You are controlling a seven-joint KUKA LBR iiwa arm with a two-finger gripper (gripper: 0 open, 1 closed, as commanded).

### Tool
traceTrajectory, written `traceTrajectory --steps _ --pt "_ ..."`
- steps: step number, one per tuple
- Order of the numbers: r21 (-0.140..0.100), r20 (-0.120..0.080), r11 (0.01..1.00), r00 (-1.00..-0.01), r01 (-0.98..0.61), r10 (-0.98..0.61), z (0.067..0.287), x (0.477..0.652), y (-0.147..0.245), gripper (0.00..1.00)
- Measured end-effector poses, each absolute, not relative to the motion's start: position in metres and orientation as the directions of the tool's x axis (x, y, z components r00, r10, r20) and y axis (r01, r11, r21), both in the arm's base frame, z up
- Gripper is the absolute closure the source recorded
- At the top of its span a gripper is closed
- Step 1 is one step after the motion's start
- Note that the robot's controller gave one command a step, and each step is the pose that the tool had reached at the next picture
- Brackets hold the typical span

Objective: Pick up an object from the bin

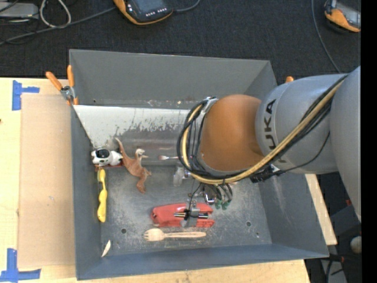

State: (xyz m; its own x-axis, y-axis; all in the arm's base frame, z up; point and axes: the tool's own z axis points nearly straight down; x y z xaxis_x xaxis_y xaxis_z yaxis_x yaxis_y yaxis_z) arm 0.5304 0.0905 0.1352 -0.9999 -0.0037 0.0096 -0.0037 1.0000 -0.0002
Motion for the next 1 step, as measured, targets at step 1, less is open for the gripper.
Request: traceTrajectory --steps 1 --pt "0.001 0.002 1.000 -1.000 -0.001 -0.001 0.1396 0.5323 0.0901 0.00"
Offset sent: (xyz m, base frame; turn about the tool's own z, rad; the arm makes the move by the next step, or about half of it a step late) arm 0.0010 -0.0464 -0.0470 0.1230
